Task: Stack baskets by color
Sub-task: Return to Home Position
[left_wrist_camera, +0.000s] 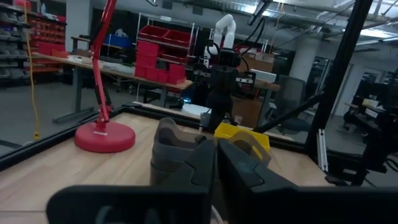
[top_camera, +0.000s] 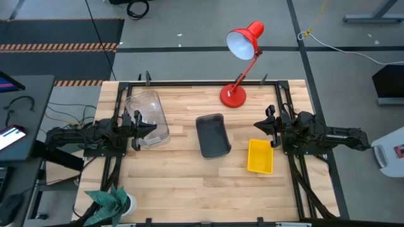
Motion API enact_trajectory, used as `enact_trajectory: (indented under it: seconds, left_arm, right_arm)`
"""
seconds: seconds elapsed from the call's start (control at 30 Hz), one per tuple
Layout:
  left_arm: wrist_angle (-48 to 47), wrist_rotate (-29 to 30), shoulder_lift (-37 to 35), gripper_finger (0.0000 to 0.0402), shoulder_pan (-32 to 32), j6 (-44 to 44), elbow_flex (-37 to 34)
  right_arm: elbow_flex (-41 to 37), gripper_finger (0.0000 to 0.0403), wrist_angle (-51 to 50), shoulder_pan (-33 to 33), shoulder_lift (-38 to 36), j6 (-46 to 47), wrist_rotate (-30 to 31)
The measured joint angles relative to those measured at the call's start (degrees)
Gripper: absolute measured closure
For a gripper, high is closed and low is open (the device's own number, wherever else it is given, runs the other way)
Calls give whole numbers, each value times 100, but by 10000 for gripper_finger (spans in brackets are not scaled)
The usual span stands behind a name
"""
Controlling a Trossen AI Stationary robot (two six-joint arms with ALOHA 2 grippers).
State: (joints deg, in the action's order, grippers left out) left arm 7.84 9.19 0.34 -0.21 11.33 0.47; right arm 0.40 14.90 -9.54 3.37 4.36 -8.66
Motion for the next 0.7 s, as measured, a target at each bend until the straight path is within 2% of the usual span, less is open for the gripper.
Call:
enact_trajectory:
  seconds: [0.47,0.7]
  left_arm:
    - [2,0,0,383,0,-2,-2]
    - [3,0,0,372,0,-4,-3]
  right_arm:
    - [0,386,0,1,1,2,1]
    - [0,386,-2,2,0,2,2]
